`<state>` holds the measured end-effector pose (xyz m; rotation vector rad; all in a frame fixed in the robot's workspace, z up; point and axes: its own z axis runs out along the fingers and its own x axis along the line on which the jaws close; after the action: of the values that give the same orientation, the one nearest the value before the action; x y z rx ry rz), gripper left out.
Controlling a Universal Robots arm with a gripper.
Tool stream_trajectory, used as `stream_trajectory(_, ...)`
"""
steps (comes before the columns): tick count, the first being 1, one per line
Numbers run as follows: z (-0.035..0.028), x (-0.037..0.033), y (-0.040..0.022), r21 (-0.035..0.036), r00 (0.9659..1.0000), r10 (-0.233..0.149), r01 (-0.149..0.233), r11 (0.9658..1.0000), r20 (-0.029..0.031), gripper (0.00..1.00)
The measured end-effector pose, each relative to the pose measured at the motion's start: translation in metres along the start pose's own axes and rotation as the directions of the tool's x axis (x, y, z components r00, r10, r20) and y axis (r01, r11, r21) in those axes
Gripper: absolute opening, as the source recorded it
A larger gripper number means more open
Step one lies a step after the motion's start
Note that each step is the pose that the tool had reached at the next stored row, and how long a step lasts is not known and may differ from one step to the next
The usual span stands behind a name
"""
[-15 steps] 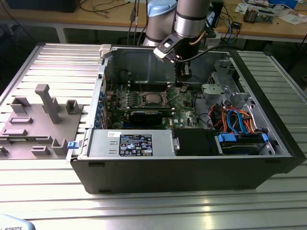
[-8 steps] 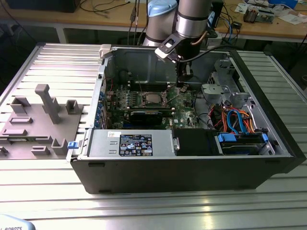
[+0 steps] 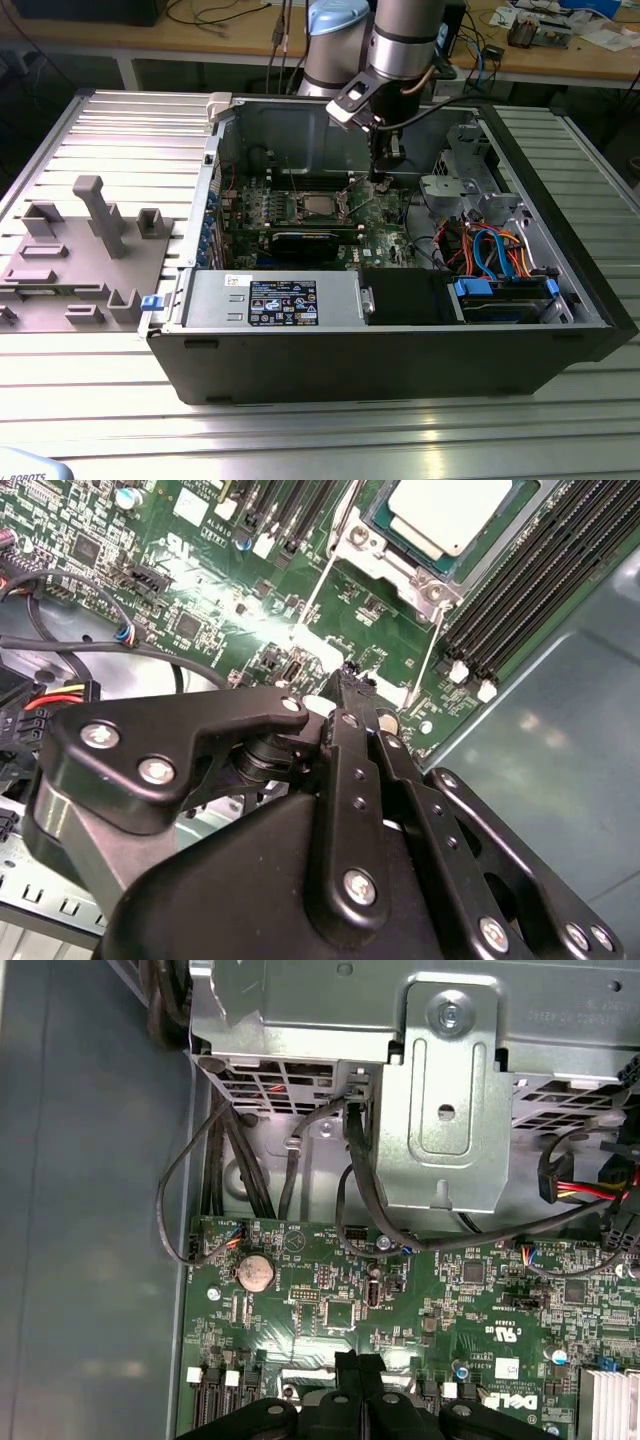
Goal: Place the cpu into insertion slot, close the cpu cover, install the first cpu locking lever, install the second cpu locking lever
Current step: 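Close the cpu cover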
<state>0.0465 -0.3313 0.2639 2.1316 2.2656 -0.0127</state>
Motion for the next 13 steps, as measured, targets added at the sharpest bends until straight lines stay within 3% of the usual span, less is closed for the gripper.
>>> stream_trajectory(9, 0.0017, 0.0009, 0.013, 0.0001, 1.0, 0.0, 0.0, 1.0, -0.0001, 0.11)
stream_trajectory(13, 0.0063, 0.0014, 0.0174, 0.0004, 1.0, 0.0, 0.0, 1.0, -0.0002, 0.11)
